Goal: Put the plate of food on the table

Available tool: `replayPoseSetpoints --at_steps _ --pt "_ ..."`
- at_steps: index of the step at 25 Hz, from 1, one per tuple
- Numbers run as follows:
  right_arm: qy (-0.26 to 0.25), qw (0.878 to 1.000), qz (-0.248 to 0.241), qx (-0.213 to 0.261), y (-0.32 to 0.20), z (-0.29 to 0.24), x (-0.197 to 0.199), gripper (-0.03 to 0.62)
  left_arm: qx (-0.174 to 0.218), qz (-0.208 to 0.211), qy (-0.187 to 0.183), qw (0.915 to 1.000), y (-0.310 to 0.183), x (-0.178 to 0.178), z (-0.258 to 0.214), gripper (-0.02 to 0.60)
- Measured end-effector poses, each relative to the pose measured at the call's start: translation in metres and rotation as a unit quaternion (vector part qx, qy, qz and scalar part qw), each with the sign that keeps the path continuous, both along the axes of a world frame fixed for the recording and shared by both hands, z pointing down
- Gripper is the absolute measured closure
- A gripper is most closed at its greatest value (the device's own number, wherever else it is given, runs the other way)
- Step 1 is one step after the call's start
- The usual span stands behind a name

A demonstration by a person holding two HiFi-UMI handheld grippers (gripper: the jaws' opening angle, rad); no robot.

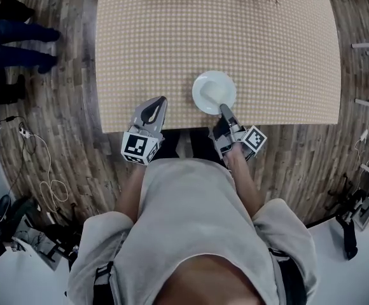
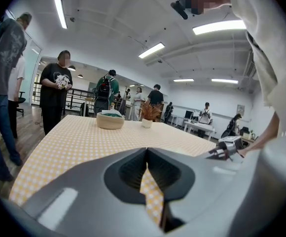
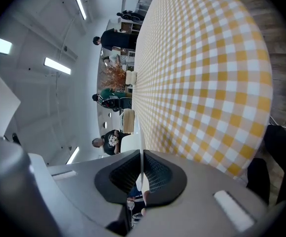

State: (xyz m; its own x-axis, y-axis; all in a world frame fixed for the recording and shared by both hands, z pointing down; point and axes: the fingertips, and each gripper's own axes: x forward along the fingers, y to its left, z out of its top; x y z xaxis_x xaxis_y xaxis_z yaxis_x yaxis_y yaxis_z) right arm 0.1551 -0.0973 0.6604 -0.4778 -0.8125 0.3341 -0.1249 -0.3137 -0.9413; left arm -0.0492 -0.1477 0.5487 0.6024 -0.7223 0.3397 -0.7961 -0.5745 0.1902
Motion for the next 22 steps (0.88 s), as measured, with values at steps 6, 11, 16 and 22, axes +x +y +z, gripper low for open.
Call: replayPoseSetpoints --at_steps 6,11,16,22 --pt "-0.002 1.000 -0.006 -0.012 0.001 0.014 -0.005 0.579 -0.014 -0.005 0.000 0.9999 -0.001 -0.004 0.013 0.572" --pt "0.000 1.000 -0.011 -0.005 -0.008 0.015 -0.005 0.580 -0.011 -0.009 0.002 0.9999 -0.005 -0.003 0.011 0.572" --pt "0.006 1.000 -0.026 0.003 -0.028 0.018 -0.008 0.579 -0.011 -0.013 0.003 0.9999 -0.003 -0.004 0.008 0.571" --pt "-0.003 0.999 -0.031 0.012 -0.063 0.020 -0.013 0.579 -0.016 -0.018 0.000 0.9997 0.002 -0.008 0.008 0.572"
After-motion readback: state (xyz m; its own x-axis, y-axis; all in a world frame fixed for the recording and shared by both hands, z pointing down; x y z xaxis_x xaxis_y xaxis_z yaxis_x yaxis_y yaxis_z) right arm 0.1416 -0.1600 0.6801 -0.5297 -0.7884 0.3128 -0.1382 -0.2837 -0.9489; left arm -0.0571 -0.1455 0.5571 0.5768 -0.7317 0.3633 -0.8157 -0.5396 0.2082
